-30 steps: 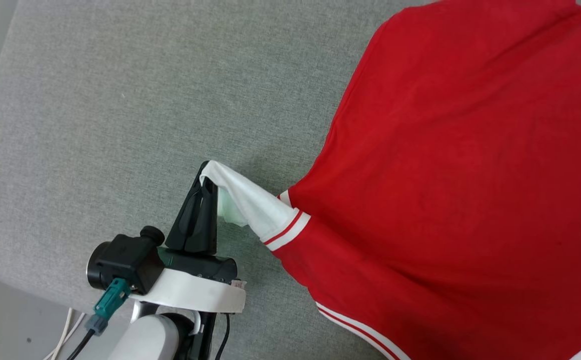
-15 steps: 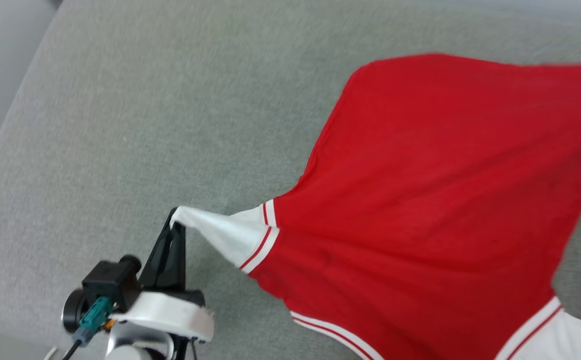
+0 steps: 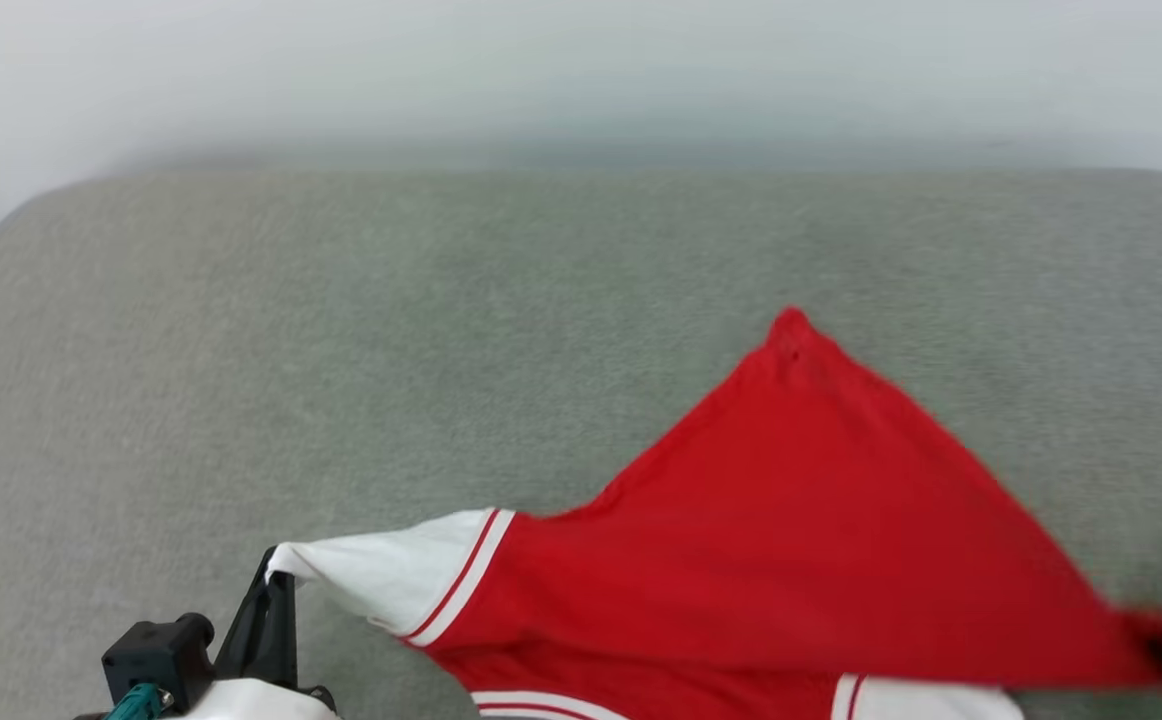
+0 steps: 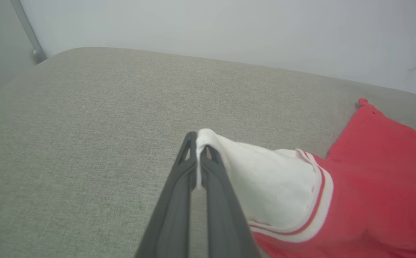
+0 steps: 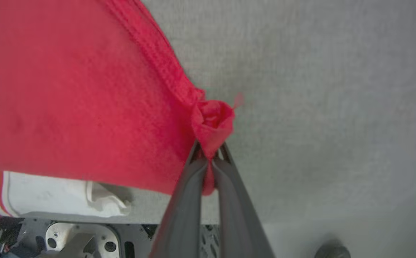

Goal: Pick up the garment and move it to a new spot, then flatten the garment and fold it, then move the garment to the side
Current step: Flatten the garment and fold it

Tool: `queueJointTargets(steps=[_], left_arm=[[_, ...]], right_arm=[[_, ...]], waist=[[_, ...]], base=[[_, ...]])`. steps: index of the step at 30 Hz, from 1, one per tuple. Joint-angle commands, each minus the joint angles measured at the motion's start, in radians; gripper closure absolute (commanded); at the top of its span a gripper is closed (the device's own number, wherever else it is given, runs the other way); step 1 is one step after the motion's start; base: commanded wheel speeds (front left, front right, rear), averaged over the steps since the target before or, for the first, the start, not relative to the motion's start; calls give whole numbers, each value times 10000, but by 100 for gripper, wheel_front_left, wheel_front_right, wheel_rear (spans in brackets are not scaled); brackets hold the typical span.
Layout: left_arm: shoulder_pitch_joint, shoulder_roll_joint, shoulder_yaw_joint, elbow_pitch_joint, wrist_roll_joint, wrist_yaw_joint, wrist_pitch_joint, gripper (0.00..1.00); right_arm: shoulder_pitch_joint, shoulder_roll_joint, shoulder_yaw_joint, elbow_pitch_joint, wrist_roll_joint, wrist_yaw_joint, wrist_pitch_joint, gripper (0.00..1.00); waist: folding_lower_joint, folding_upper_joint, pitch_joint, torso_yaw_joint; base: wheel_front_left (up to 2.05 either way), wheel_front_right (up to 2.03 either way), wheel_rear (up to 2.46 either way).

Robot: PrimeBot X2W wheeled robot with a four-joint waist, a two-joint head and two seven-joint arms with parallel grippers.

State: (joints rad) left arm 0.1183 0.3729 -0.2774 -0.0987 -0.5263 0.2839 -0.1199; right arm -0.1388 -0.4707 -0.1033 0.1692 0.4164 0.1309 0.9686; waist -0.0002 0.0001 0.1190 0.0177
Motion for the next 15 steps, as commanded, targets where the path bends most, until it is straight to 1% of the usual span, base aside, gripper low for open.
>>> queueJointTargets(steps=[1, 3, 5, 6, 7, 8, 10, 12, 15], left_arm=[[137, 78, 48, -39, -45, 47, 27, 100], [233, 111, 64, -52, -85, 83, 114, 100], [267, 153, 68, -97, -122, 108, 177, 100], [313, 174, 59, -96, -135, 117, 222, 100], [351, 180, 50, -116, -139, 132, 265, 100], [334, 189, 8, -163, -122, 139, 343, 100], [331, 227, -5, -183, -129, 152, 404, 100], [307, 261, -25, -222, -125, 166, 476, 100], [175, 332, -35, -277, -64, 189, 536, 100]], right_arm=[[539, 301, -147, -143, 102, -3, -7, 100], [1553, 775, -452, -363, 39, -5, -84, 100], [2360, 1468, -747, -451, 165, -3, -169, 100], [2658, 1626, -826, -491, -12, -3, -291, 100], [2932, 1876, -887, -450, -21, -5, -316, 83], [3177, 2301, -944, -536, -10, -3, -678, 0], [3148, 2542, -1061, -644, 37, -3, -1188, 0], [2920, 2608, -1069, -867, 83, -3, -1948, 0], [2357, 2432, -1167, -1205, 2, -3, -3821, 0]], waist=[[2, -1, -459, -471], [2, -1, -559, -587], [2, -1, -593, -648], [2, -1, -624, -681], [2, -1, -621, -706], [2, -1, -595, -734], [2, -1, -569, -777], [2, -1, -522, -782], [2, -1, -416, -756]], base=[[0, 0, 0], [0, 0, 0], [0, 0, 0], [0, 0, 0], [0, 0, 0], [0, 0, 0], [0, 0, 0], [0, 0, 0], [0, 0, 0]])
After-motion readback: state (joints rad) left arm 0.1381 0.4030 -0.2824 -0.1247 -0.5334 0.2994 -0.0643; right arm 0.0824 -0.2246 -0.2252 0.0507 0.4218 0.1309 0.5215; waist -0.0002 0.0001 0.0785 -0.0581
